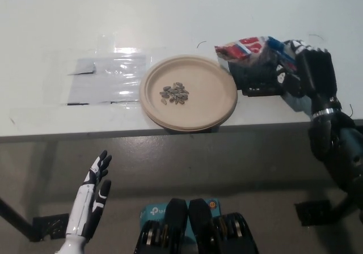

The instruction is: The robot picks up a small bag of sunflower seeds on the right hand side and take it to the empty plate on the left hand side then pours some sunflower seeds on to the plate.

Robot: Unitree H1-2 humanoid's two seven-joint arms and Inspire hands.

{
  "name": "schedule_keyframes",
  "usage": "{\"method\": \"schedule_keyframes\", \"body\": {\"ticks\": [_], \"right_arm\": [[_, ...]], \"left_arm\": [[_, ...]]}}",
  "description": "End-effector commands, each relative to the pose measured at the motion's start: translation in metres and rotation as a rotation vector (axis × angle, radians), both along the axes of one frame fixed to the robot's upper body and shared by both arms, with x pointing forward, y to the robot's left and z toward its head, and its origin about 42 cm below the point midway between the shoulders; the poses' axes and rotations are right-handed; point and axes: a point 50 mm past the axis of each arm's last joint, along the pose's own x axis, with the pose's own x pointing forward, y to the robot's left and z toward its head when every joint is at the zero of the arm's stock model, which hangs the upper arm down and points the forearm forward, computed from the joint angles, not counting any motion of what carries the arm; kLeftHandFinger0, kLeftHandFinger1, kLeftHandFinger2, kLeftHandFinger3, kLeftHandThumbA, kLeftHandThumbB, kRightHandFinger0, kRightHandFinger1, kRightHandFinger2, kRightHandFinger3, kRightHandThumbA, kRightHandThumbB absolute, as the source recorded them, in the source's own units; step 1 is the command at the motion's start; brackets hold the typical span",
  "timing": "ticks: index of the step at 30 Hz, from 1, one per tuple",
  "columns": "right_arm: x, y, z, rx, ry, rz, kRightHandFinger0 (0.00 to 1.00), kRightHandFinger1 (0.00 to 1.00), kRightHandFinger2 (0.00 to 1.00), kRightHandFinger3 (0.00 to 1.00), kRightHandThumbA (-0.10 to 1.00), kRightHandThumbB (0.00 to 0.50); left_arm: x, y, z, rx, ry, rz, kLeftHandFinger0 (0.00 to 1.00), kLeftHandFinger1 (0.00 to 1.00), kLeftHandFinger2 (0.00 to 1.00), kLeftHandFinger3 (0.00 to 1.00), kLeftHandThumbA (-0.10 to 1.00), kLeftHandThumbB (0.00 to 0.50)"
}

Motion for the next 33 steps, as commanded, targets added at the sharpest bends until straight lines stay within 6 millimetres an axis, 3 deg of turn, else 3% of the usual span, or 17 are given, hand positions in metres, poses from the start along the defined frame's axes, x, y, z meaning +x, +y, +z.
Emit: {"method": "schedule_keyframes", "body": {"ticks": [1,4,9,14,16,18,19,20,21,22,23,24,25,26,28,33], "right_arm": [[0.012,-0.017,0.037,0.106,-0.125,-0.045,0.00,0.25,0.77,0.71,-0.10,0.082],[0.011,-0.019,0.035,0.107,-0.127,-0.056,0.00,0.20,0.64,0.51,-0.10,0.090],[0.008,-0.022,0.025,0.096,-0.092,-0.066,0.00,0.18,0.60,0.50,-0.10,0.135],[0.002,-0.023,0.012,0.091,-0.067,-0.071,0.00,0.06,0.44,0.31,-0.10,0.122],[0.001,-0.021,0.007,0.068,-0.048,-0.068,0.00,0.07,0.51,0.39,-0.10,0.142],[0.001,-0.018,0.002,0.033,0.001,-0.072,0.00,0.21,0.71,0.58,-0.10,0.185],[0.002,-0.017,0.001,0.031,0.022,-0.073,0.00,0.25,0.74,0.62,-0.10,0.202],[0.002,-0.016,-0.001,0.034,0.048,-0.065,0.04,0.36,0.80,0.67,-0.10,0.235],[0.003,-0.014,-0.003,0.004,0.100,-0.058,0.15,0.51,0.92,0.80,-0.03,0.274],[0.005,-0.014,-0.004,-0.019,0.141,-0.050,0.26,0.59,0.91,0.83,0.12,0.295],[0.007,-0.012,-0.005,-0.043,0.215,-0.029,0.51,0.76,0.99,0.98,0.29,0.321],[0.010,-0.012,-0.007,-0.059,0.298,-0.005,0.71,0.95,1.00,1.00,0.39,0.376],[0.011,-0.011,-0.007,-0.060,0.360,0.021,0.95,1.00,1.00,1.00,0.41,0.412],[0.011,-0.011,-0.008,-0.053,0.393,0.044,1.00,1.00,1.00,1.00,0.41,0.426],[0.013,-0.008,-0.008,-0.086,0.483,0.087,1.00,1.00,1.00,1.00,0.54,0.499],[0.013,-0.004,-0.004,-0.065,0.531,0.146,1.00,1.00,1.00,1.00,0.57,0.500]], "left_arm": [[-0.002,0.003,0.003,-0.009,-0.039,-0.002,1.00,1.00,1.00,1.00,1.00,0.070],[-0.005,0.005,0.002,-0.003,-0.039,0.008,1.00,1.00,1.00,1.00,1.00,0.064],[-0.007,0.004,0.001,-0.012,-0.034,0.019,1.00,1.00,1.00,1.00,1.00,0.067],[-0.006,0.005,0.000,-0.017,-0.038,0.018,1.00,1.00,1.00,1.00,1.00,0.062],[-0.006,0.004,0.000,-0.019,-0.040,0.018,1.00,1.00,1.00,1.00,1.00,0.061],[-0.006,0.004,0.000,-0.016,-0.037,0.021,1.00,1.00,1.00,1.00,1.00,0.065],[-0.006,0.004,0.000,-0.015,-0.036,0.021,1.00,1.00,1.00,1.00,1.00,0.066],[-0.006,0.004,0.000,-0.017,-0.037,0.021,1.00,1.00,1.00,1.00,1.00,0.065],[-0.006,0.004,0.000,-0.016,-0.040,0.021,1.00,1.00,1.00,1.00,1.00,0.064],[-0.007,0.004,0.000,-0.016,-0.040,0.021,1.00,1.00,1.00,1.00,1.00,0.063],[-0.006,0.004,0.001,-0.015,-0.039,0.023,1.00,1.00,1.00,1.00,1.00,0.062],[-0.006,0.005,0.001,-0.014,-0.040,0.023,0.99,1.00,1.00,1.00,1.00,0.059],[-0.006,0.005,0.001,-0.012,-0.042,0.021,0.99,1.00,1.00,1.00,1.00,0.056],[-0.006,0.005,0.001,-0.012,-0.042,0.020,0.99,1.00,1.00,1.00,1.00,0.054],[-0.006,0.005,0.001,-0.014,-0.041,0.020,0.98,1.00,1.00,1.00,1.00,0.059],[-0.006,0.005,0.001,-0.015,-0.039,0.021,0.97,1.00,1.00,1.00,1.00,0.051]]}}
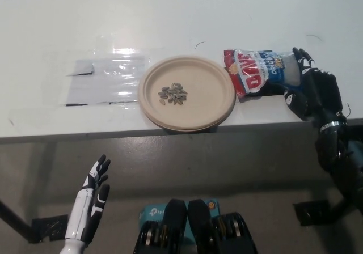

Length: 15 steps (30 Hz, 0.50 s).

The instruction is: The robot picks up a small bag of sunflower seeds on the right hand side and take it to the empty plate on the left hand side then pours some sunflower seeds on to the plate.

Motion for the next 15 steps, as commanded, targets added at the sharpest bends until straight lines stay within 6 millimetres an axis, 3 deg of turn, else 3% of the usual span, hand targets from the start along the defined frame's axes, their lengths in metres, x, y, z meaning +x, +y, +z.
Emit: {"method": "schedule_keyframes", "body": {"ticks": [1,9,15], "right_arm": [[0.017,0.008,0.021,-0.023,0.306,0.153,1.00,1.00,1.00,1.00,0.57,0.500],[0.010,0.008,0.030,-0.024,0.379,0.221,1.00,1.00,1.00,1.00,0.55,0.500],[-0.019,0.002,0.047,0.022,0.391,0.309,1.00,1.00,1.00,1.00,0.57,0.500]], "left_arm": [[0.000,0.004,0.006,-0.009,-0.053,0.013,0.96,1.00,1.00,1.00,1.00,0.048],[0.004,0.005,0.008,-0.005,-0.056,0.010,0.96,1.00,1.00,1.00,1.00,0.066],[0.005,0.005,0.010,-0.017,-0.055,0.007,0.95,1.00,1.00,1.00,1.00,0.072]]}}
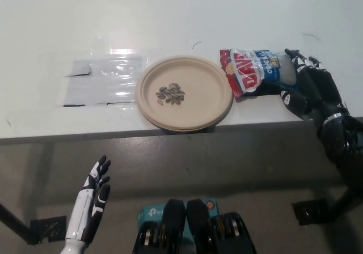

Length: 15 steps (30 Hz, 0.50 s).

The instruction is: The robot picks up a small bag of sunflower seeds on the right hand side and take it to the empty plate on the left hand side then pours some sunflower seeds on to the plate.

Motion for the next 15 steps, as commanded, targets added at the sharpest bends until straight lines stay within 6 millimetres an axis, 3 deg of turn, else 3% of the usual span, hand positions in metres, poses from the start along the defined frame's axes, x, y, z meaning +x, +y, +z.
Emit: {"method": "schedule_keyframes", "body": {"ticks": [1,5,8,15], "right_arm": [[-0.026,0.005,0.035,0.048,0.295,0.227,1.00,1.00,1.00,1.00,0.55,0.500],[-0.043,0.003,0.050,0.076,0.265,0.278,1.00,1.00,1.00,1.00,0.58,0.500],[-0.068,0.000,0.061,0.094,0.267,0.309,1.00,1.00,1.00,1.00,0.65,0.500],[-0.109,-0.004,0.069,0.136,0.258,0.350,1.00,1.00,1.00,1.00,0.63,0.500]], "left_arm": [[0.005,0.005,0.012,-0.011,-0.063,0.006,0.95,1.00,1.00,1.00,1.00,0.072],[0.012,0.007,0.016,-0.008,-0.078,0.008,0.94,1.00,1.00,1.00,1.00,0.082],[0.013,0.008,0.016,-0.013,-0.078,0.010,0.97,1.00,1.00,1.00,1.00,0.093],[0.015,0.008,0.017,-0.013,-0.079,0.010,1.00,1.00,1.00,1.00,1.00,0.111]]}}
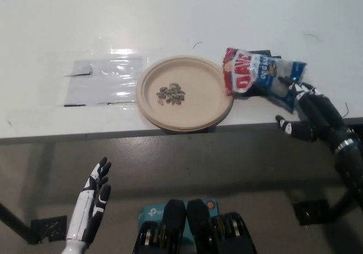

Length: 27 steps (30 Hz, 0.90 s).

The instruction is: The robot picks up a small bag of sunflower seeds on the right hand side and take it to the empty plate on the left hand side then pours some sunflower seeds on to the plate.

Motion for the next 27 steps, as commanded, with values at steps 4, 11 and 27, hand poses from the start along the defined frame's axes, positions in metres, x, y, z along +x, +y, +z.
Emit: {"method": "schedule_keyframes", "body": {"ticks": [4,11,27], "right_arm": [[-0.064,-0.003,0.084,0.153,0.084,0.201,1.00,1.00,1.00,1.00,0.79,0.500],[-0.094,-0.004,0.126,0.356,-0.210,0.164,1.00,1.00,1.00,1.00,1.00,0.418],[-0.169,0.038,0.155,0.570,-0.762,0.256,1.00,1.00,1.00,1.00,1.00,0.407]], "left_arm": [[0.020,0.008,0.028,-0.015,-0.110,0.006,1.00,1.00,1.00,1.00,1.00,0.104],[0.023,0.010,0.031,-0.005,-0.116,0.011,1.00,1.00,1.00,1.00,1.00,0.104],[0.037,0.008,0.039,-0.005,-0.140,0.002,1.00,1.00,1.00,1.00,1.00,0.126]]}}
